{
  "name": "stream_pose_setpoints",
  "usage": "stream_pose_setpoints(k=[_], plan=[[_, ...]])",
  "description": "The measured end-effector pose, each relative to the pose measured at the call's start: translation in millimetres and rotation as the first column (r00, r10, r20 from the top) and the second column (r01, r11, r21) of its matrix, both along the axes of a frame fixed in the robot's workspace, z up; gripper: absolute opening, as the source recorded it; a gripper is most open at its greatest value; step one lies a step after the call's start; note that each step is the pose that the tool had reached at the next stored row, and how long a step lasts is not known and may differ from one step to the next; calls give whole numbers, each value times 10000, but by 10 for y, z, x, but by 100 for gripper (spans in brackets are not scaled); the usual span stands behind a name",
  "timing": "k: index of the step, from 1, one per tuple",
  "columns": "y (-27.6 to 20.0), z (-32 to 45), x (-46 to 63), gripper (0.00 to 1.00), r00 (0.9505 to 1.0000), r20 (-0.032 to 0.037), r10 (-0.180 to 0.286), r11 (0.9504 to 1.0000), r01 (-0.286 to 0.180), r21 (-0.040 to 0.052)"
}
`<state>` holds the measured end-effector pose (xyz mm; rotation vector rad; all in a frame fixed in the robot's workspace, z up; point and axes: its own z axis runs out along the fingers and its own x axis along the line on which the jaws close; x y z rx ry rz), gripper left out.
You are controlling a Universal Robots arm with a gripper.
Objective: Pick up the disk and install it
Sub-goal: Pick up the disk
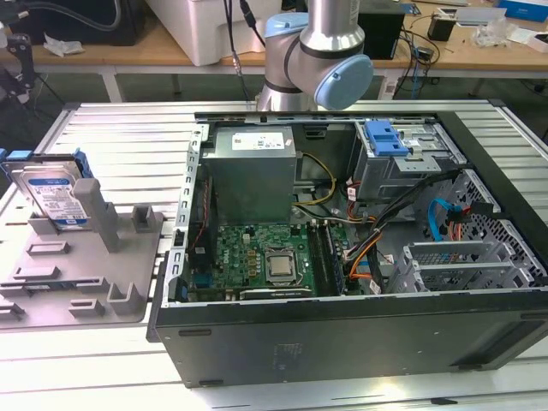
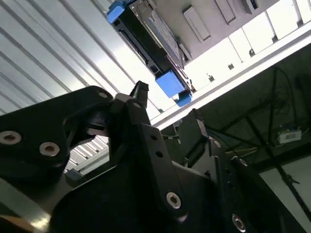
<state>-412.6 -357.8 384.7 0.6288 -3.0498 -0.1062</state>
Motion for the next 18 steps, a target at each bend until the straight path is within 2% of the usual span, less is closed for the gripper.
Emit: stream_pose_setpoints(k=[1, 4, 6, 8, 9, 13, 16, 18], plan=[[0, -3, 0, 54, 9997, -2, 249, 9997, -249, 0], [0, -10, 0, 54, 9963, -7, 855, 9963, -855, 0], [0, -15, 0, 54, 9924, -7, 1229, 9924, -1229, 0], [0, -21, 0, 54, 9863, -7, 1649, 9863, -1649, 0], [0, -27, 0, 54, 9792, -6, 2030, 9792, -2030, 0], [0, -38, 0, 54, 9601, -7, 2796, 9601, -2796, -1], [0, -46, 0, 54, 9416, -7, 3366, 9416, -3366, 0], [0, -51, 0, 54, 9265, -7, 3763, 9265, -3763, -1]])
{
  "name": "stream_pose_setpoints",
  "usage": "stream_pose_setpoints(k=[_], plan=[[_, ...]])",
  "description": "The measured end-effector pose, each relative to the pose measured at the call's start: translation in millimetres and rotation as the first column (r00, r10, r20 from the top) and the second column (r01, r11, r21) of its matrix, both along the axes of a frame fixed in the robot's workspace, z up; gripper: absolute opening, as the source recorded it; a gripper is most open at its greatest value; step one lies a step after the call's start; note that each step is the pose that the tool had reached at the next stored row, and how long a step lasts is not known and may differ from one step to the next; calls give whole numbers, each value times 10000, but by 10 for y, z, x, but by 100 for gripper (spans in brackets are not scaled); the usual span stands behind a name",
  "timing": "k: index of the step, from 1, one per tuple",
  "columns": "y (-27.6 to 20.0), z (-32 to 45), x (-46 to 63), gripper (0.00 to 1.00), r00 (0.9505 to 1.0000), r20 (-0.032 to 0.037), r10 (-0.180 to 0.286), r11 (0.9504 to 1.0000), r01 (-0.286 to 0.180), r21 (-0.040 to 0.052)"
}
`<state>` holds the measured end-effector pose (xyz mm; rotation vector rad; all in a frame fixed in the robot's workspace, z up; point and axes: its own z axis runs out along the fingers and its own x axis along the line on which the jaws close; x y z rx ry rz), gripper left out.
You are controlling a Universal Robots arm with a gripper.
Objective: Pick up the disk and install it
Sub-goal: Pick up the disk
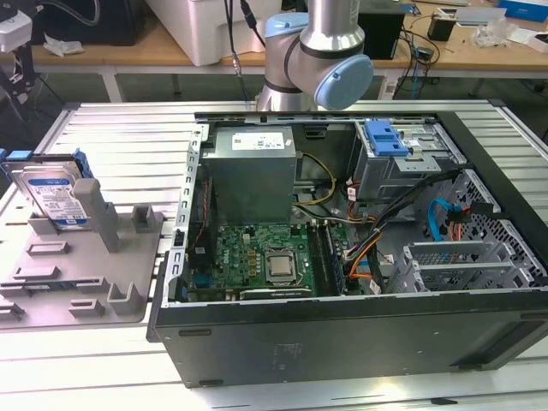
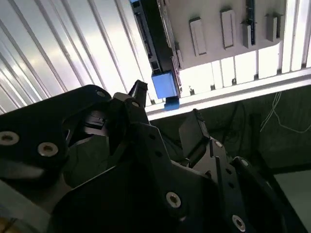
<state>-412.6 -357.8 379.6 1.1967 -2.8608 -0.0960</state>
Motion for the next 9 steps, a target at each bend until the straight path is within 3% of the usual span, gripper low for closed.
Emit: stream_pose_setpoints(k=[2, 3, 5, 9], plan=[[0, -5, 0, 54, 9989, 0, 468, 9989, -468, -1], [0, -11, 0, 54, 9956, 0, 937, 9956, -937, 0], [0, -17, 0, 54, 9901, 0, 1401, 9901, -1401, 0], [0, -28, 0, 54, 9678, -2, 2518, 9678, -2518, 0]])
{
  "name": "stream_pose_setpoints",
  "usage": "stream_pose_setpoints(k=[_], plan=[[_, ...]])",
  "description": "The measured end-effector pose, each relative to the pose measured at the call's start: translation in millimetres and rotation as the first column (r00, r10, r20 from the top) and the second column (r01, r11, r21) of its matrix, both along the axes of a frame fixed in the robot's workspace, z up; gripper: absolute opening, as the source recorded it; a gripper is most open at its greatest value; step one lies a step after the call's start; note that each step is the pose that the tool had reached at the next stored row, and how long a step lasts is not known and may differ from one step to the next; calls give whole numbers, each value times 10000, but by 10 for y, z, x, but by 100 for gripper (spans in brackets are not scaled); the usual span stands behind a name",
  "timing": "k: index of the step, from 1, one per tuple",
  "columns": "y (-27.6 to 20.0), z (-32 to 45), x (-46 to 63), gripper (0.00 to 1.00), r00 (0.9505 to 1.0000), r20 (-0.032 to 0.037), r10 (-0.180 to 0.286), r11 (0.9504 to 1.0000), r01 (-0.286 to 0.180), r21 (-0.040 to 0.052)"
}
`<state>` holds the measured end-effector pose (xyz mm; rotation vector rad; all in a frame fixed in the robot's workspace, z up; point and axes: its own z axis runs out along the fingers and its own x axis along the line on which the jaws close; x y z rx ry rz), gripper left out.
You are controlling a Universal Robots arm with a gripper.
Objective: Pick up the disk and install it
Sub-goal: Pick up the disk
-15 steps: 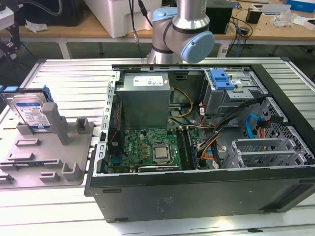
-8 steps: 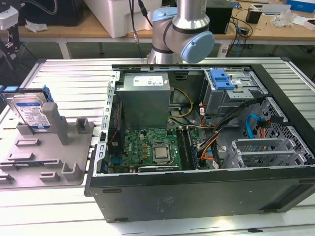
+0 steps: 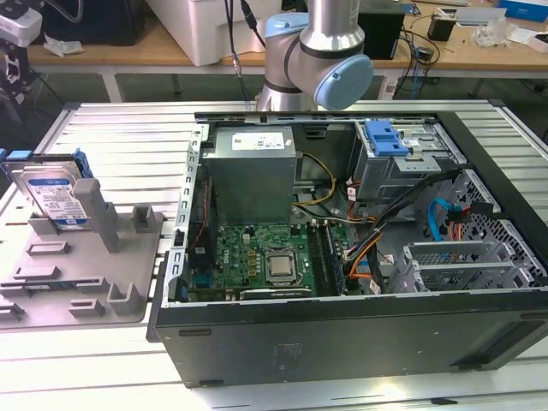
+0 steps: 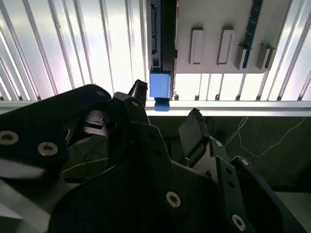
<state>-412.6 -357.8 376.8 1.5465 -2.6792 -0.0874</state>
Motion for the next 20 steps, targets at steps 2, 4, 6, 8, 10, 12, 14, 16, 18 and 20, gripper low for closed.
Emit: stream_pose_setpoints(k=[2, 4, 6, 8, 10, 12, 14, 16, 18, 20], plan=[[0, -4, 0, 54, 9990, -1, 452, 9990, -452, 0], [0, -10, 0, 54, 9942, -5, 1071, 9942, -1071, 0], [0, -13, 0, 54, 9890, -10, 1476, 9890, -1476, 1], [1, -19, 0, 54, 9792, -15, 2031, 9792, -2031, 2], [5, -22, 0, 54, 9726, -18, 2324, 9726, -2324, 2], [5, -21, 0, 54, 9714, -19, 2373, 9714, -2373, 2], [5, -22, 1, 54, 9714, -18, 2374, 9714, -2374, 2], [5, -22, 0, 54, 9714, -18, 2375, 9714, -2375, 2], [5, -23, 1, 54, 9710, -17, 2392, 9710, -2392, 2], [5, -23, 1, 54, 9681, -17, 2504, 9681, -2504, -1]])
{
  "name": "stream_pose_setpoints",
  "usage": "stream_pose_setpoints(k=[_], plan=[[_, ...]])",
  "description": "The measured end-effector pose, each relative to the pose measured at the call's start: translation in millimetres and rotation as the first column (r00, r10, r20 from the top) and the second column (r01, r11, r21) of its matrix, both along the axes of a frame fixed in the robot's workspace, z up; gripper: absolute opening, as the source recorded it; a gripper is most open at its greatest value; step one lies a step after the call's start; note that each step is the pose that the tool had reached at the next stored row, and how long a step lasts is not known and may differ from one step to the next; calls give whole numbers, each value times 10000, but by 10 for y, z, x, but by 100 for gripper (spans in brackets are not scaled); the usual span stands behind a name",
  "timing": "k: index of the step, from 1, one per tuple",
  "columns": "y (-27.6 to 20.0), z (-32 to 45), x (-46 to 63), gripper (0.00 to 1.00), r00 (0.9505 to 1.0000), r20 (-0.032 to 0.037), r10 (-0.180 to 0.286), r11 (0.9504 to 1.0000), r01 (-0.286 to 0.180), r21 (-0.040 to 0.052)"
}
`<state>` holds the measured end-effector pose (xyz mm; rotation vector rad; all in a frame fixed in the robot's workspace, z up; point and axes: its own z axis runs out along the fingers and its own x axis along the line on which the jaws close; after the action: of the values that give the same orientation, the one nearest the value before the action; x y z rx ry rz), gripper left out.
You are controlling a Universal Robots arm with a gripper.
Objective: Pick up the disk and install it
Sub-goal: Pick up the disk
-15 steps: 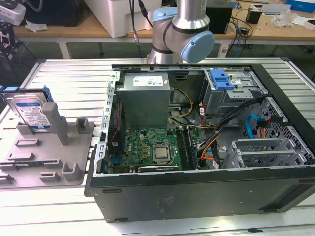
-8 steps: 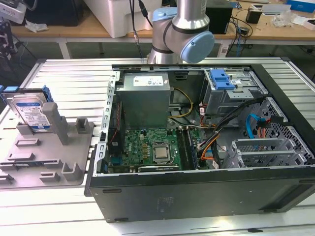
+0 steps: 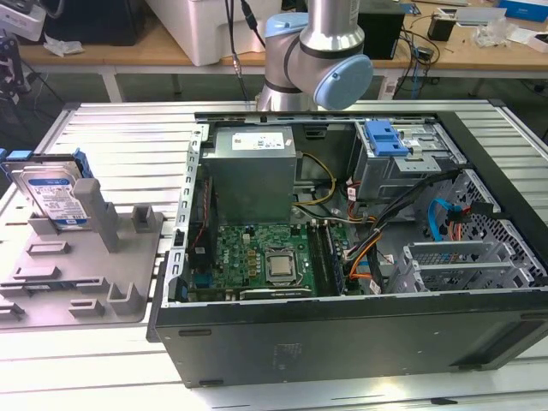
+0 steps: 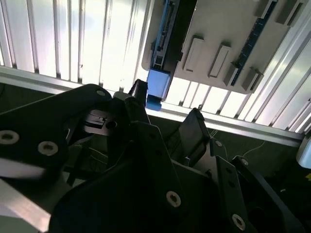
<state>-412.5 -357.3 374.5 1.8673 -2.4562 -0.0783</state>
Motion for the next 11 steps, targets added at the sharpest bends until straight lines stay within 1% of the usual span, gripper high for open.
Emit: stream_pose_setpoints(k=[2, 3, 6, 8, 10, 11], plan=[[1, 0, -1, 54, 9996, -1, 289, 9996, -289, -6], [2, 0, -1, 54, 9988, 0, 487, 9988, -487, -9], [3, -3, -1, 54, 9961, 3, 888, 9961, -888, -18], [6, -10, -1, 54, 9933, 30, 1156, 9933, -1156, -37], [9, -17, -1, 54, 9922, 158, 1238, 9923, -1237, -82], [13, -22, -1, 54, 9917, 255, 1257, 9920, -1255, -105]])
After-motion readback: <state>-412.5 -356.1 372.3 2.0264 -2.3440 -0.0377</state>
